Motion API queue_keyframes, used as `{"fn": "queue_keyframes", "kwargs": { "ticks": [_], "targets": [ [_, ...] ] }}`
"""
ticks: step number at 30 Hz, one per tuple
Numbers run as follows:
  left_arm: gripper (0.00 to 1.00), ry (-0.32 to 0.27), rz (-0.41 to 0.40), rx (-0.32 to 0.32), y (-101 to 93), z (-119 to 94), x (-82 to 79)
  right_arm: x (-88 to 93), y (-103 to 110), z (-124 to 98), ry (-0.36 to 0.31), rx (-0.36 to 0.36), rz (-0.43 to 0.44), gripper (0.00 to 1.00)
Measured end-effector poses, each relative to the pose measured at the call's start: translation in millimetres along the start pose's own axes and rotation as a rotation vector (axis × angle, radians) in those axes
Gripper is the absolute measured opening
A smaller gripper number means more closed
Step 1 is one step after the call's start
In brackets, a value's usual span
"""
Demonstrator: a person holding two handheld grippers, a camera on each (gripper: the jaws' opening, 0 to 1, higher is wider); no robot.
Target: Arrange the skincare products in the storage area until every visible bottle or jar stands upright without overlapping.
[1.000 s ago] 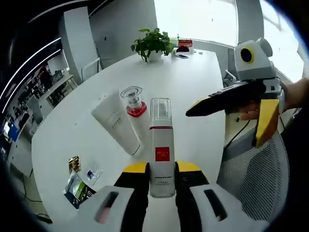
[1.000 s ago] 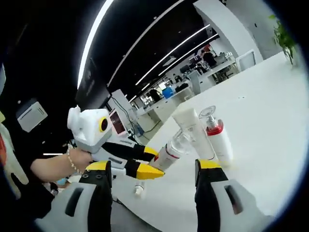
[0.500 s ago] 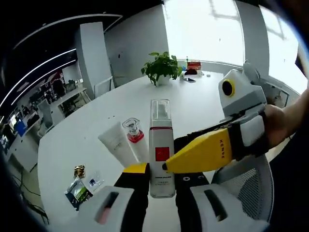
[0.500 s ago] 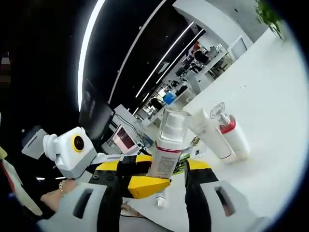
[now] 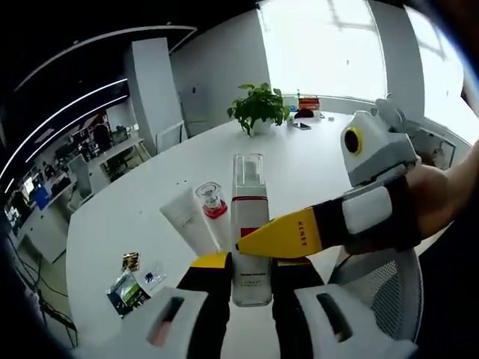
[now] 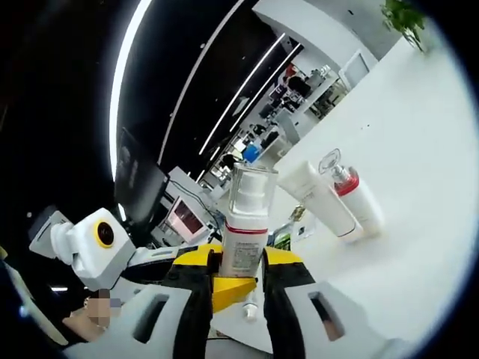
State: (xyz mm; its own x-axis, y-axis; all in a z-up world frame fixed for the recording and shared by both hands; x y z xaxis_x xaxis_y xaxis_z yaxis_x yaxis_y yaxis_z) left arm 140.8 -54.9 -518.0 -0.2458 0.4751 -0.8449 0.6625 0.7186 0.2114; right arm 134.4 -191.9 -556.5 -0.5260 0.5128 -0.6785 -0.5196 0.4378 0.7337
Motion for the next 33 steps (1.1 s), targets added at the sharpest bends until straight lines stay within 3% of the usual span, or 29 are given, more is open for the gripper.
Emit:
{"fn": "queue_keyframes", "kwargs": {
  "ticks": [4,6,9,13,17,24,27,29,31,33],
  "targets": [
    [0.23,0.0,-0.009,-0.01,-1.0,-3,0.6,1.2,1,1,-0.005,-0.004,-0.005,0.24],
    [0.23,-0.003,-0.024,-0.014,-3.6,-4,0.4,-0.3,0,-1,0.004,-0.004,-0.059,0.21],
    [0.23,-0.021,-0.056,-0.006,-5.3,-7,-2.3,-1.3,4,-5,-0.013,-0.022,-0.008,0.2],
    [0.24,-0.023,-0.051,0.003,-6.9,-5,-1.8,-3.1,6,-7,0.005,-0.009,-0.042,0.19],
    [0.25,-0.059,-0.071,0.03,-6.0,-5,-1.0,-4.8,5,-9,0.002,-0.016,-0.045,0.18],
    [0.3,-0.051,-0.092,0.089,0.7,-7,2.4,-5.5,3,-7,0.021,-0.036,-0.077,0.18],
    [0.33,-0.052,-0.092,0.118,2.6,-12,2.3,-10.8,1,-8,0.008,-0.061,-0.082,0.18],
    [0.36,-0.056,-0.104,0.163,6.8,-15,2.0,-16.0,0,-9,0.017,-0.125,-0.113,0.18],
    [0.36,-0.073,-0.107,0.214,7.9,-20,-4.6,-19.4,1,-10,0.071,-0.215,-0.185,0.18],
    [0.37,-0.077,-0.108,0.241,12.5,-24,-9.0,-24.2,1,-12,0.106,-0.211,-0.268,0.18]
  ]
}}
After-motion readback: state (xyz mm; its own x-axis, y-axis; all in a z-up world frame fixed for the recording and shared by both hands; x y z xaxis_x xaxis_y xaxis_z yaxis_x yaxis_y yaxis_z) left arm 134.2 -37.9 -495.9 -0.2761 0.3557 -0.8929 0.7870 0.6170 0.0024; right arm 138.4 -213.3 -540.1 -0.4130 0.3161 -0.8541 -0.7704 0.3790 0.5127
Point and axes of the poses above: the point that each gripper's makers call its tool centre point, and the gripper's own axes: z roughly forward along the fingers, y roughly to its left, x roughly out of its underside, the point moved 10 cm from there along -z, roughly backward along the fingers, and after that the axes turned 8 degrees about -x, right-handed, at the moved point
